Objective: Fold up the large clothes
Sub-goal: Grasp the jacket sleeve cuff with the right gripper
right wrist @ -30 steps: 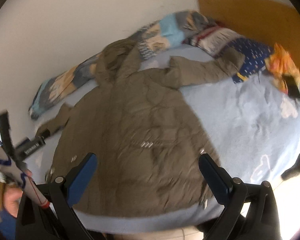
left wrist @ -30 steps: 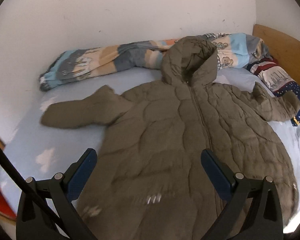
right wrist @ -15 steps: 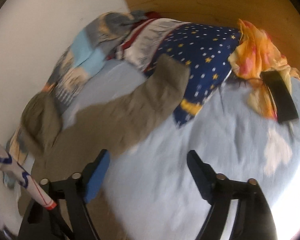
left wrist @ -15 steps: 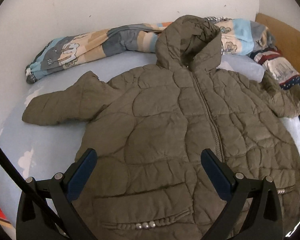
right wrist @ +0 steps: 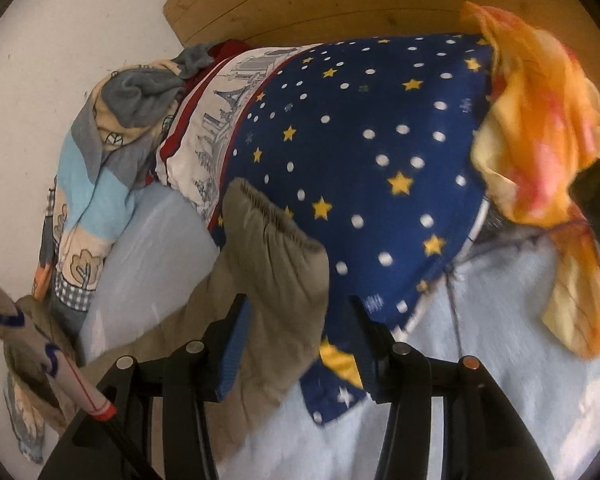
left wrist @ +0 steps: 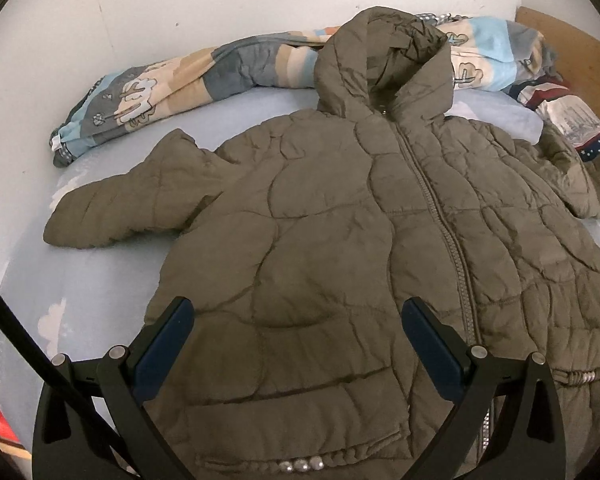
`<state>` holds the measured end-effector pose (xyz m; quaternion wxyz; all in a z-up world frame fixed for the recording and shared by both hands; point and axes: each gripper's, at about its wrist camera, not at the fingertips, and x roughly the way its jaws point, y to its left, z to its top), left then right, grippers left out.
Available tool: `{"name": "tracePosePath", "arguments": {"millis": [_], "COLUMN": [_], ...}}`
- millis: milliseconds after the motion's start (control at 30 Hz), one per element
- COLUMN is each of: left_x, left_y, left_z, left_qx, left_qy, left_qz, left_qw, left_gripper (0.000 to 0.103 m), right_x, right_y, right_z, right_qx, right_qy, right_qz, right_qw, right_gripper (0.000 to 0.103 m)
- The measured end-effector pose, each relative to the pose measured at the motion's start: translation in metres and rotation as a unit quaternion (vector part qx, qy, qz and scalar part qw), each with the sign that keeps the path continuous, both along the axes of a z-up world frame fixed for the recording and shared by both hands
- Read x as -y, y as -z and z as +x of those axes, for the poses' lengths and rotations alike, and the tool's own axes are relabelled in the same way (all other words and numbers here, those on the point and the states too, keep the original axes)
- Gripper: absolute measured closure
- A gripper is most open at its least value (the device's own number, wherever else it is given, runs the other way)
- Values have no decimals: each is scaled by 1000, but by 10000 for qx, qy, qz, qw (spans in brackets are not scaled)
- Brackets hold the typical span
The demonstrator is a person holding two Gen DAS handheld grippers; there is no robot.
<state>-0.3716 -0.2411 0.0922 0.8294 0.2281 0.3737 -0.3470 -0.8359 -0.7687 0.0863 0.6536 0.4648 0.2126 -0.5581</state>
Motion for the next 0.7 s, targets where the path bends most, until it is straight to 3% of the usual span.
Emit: {"name": "tracePosePath", "arguments": {"millis": [133,200,300,500,700], "left_x": [5,6,6,-2,-10], "left_y": [5,7,6,-3,-12], "left_z": [-1,-2,-4,-6,-4], "left_qx": [10,-9,25,40,8], "left_qy": [12,38,67,43,23], "left_qz": [74,93,91,-64,-183], "left_qw": [10000,9999,9999,10000,9998], "left_gripper": [0,0,0,0,0], "right_x": [14,19,13,-10,-43], "right_y": [11,17,10,-44,-127], "right_z": [4,6,9,9,15], "right_qx": [-270,-307,-288,-241,29], "right_qy": [10,-42,-62,100,-4], "right_qz": [95,157,-43,-511,-1063], "right_qw": [9996,9994,9996,9984,9943], "right_gripper": [55,76,85,87,87]}}
